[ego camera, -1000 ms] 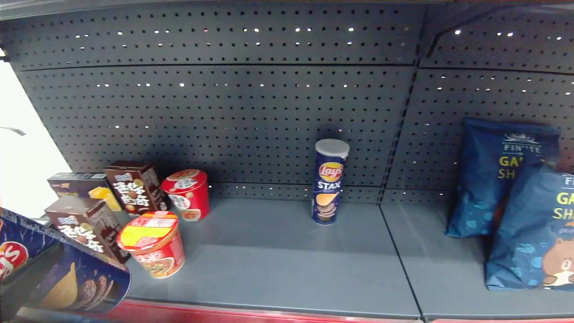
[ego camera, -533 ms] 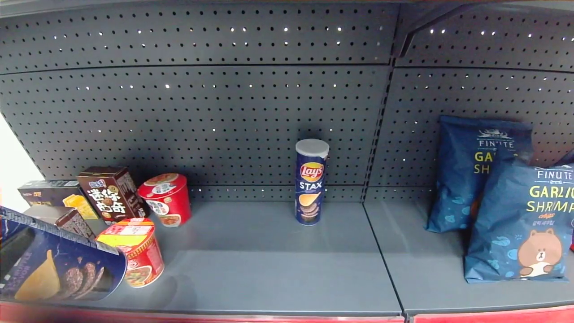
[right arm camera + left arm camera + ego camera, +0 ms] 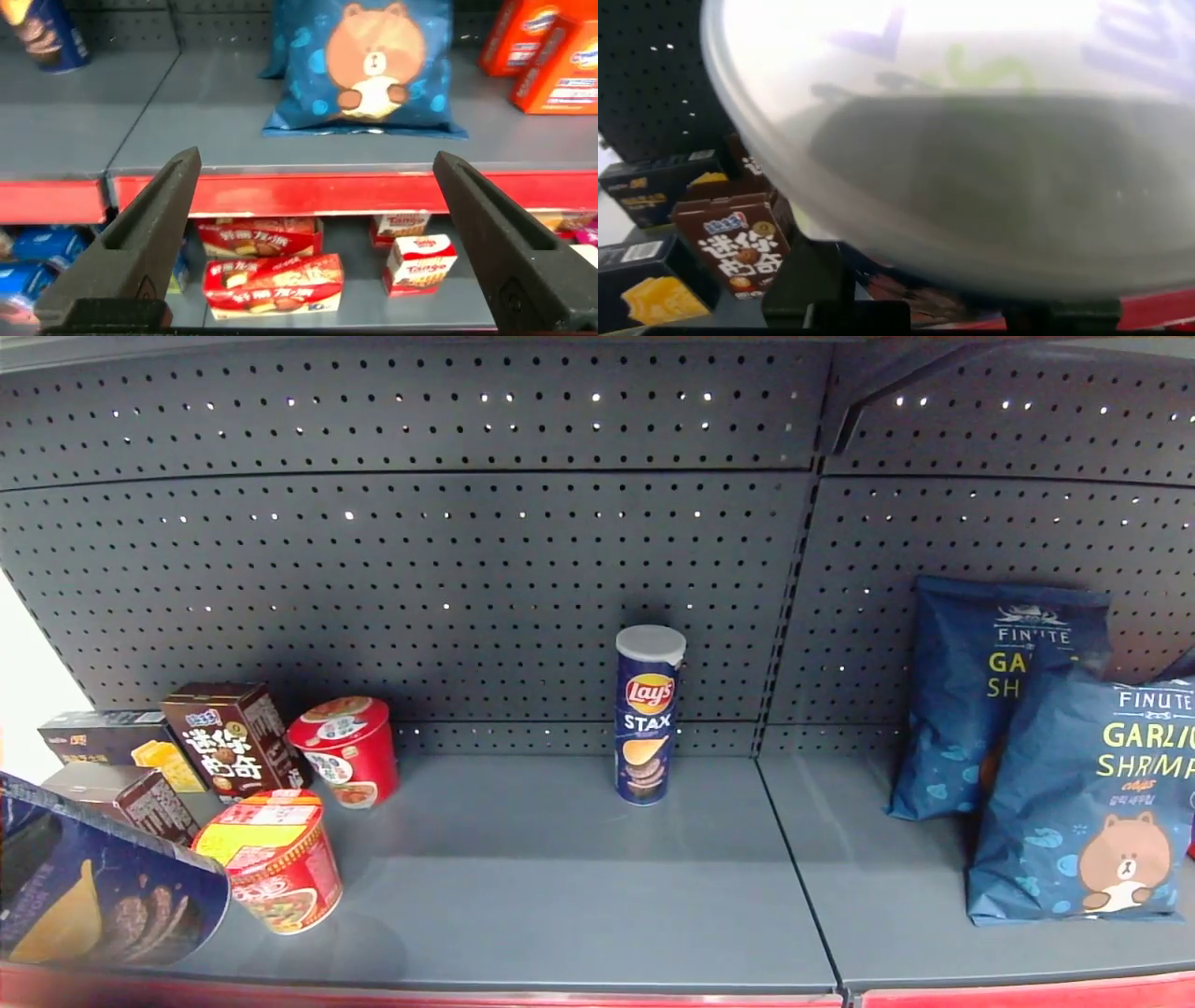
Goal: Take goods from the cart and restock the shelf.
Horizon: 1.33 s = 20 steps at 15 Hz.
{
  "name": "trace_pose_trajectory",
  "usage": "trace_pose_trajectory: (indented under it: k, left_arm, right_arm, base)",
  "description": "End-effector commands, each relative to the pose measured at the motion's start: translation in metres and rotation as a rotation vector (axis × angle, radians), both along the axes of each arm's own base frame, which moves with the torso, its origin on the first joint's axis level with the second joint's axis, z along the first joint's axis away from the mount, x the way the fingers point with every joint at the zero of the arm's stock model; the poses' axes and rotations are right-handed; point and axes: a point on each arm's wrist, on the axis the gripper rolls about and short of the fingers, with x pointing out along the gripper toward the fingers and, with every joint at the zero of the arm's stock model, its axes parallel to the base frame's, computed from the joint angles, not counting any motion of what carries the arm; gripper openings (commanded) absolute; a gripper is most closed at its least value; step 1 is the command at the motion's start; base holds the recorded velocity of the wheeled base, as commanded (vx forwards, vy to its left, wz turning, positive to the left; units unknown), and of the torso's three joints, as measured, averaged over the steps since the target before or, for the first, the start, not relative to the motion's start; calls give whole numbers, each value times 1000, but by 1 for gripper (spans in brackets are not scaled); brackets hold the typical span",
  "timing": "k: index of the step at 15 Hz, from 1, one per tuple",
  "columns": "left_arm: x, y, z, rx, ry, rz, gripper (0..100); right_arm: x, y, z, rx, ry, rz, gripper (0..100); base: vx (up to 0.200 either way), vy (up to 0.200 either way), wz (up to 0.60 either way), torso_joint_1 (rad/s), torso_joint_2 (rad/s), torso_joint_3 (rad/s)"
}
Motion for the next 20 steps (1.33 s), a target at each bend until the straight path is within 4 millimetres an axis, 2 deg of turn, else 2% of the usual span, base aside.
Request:
trace_pose_trajectory:
  k: [1,2,3,4,5,7,8,9,11,12,13,15,17,19,20]
  left_arm:
    - [-2,3,14,6,-20,69,0]
    - [-4,4,16,10,-13,75,0]
    - [-12,5,16,14,-1,76,0]
    - [-15,5,16,14,4,75,0]
    - [-15,5,11,49,36,77,0]
    - [-18,5,5,102,93,52,0]
    - [-18,5,4,103,100,41,0]
    - [-16,4,3,99,117,36,0]
    - [-15,4,0,85,135,29,0]
    - [-15,4,-1,76,137,26,0]
    - [-16,4,-1,51,139,14,0]
    - [-16,3,-5,47,152,4,0]
    - [-15,3,-9,48,167,-17,0]
    - [-15,3,-9,48,167,-28,0]
    - [-16,3,-10,48,167,-33,0]
  right_arm:
    - [22,1,102,30,0,118,100]
    - [37,3,112,46,63,142,100]
    - [45,7,120,19,90,292,100]
    - [50,10,123,9,110,354,100]
    - [64,15,131,0,135,383,100]
    - [97,31,162,-1,147,455,100]
    - [107,38,169,-3,162,482,100]
    - [135,56,173,-14,225,527,100]
    - [161,81,162,-61,276,612,100]
    - [171,87,157,-66,279,619,100]
    - [196,101,146,-73,287,668,100]
    - [227,109,133,-50,277,753,100]
    - [268,115,113,-85,251,770,100]
    - [289,118,104,-119,250,812,100]
    - [307,125,98,-162,243,826,100]
  base:
    - [0,0,0,0,0,0]
    - [0,0,0,0,0,0]
    - [0,0,0,0,0,0]
    - [0,0,0,0,0,0]
    - [0,0,0,0,0,0]
    - [0,0,0,0,0,0]
    - [0,0,0,0,0,0]
    - [0,0,0,0,0,0]
    - [0,0,0,0,0,0]
    - [0,0,0,0,0,0]
    - [0,0,0,0,0,0]
    - [0,0,0,0,0,0]
    - [0,0,0,0,0,0]
    - [0,0,0,0,0,0]
    - [0,0,0,0,0,0]
